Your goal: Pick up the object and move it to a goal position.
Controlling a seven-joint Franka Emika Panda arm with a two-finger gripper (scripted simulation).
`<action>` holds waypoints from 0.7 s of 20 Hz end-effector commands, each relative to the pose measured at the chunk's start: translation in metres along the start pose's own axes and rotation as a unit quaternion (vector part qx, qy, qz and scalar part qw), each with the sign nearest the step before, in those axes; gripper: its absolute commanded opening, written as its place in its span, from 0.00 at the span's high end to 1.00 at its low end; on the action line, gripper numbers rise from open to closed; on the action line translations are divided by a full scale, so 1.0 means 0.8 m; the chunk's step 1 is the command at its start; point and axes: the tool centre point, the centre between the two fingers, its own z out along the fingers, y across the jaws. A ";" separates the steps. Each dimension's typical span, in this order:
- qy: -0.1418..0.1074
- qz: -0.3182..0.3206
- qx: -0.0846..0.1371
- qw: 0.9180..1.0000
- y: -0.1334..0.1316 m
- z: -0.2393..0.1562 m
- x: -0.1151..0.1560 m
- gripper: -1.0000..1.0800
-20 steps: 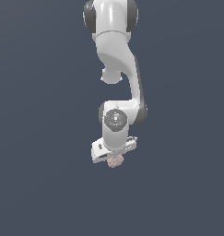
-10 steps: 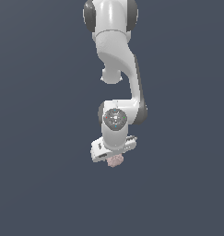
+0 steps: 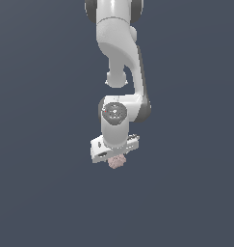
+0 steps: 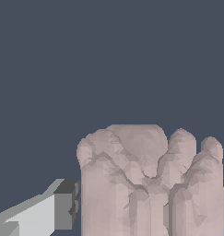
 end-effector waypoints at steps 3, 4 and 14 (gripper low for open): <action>0.000 0.000 0.000 1.000 0.009 -0.027 -0.023 1.00; 0.000 0.000 0.000 1.000 0.010 -0.033 -0.027 1.00; -0.001 0.000 0.000 1.000 0.021 -0.064 -0.052 1.00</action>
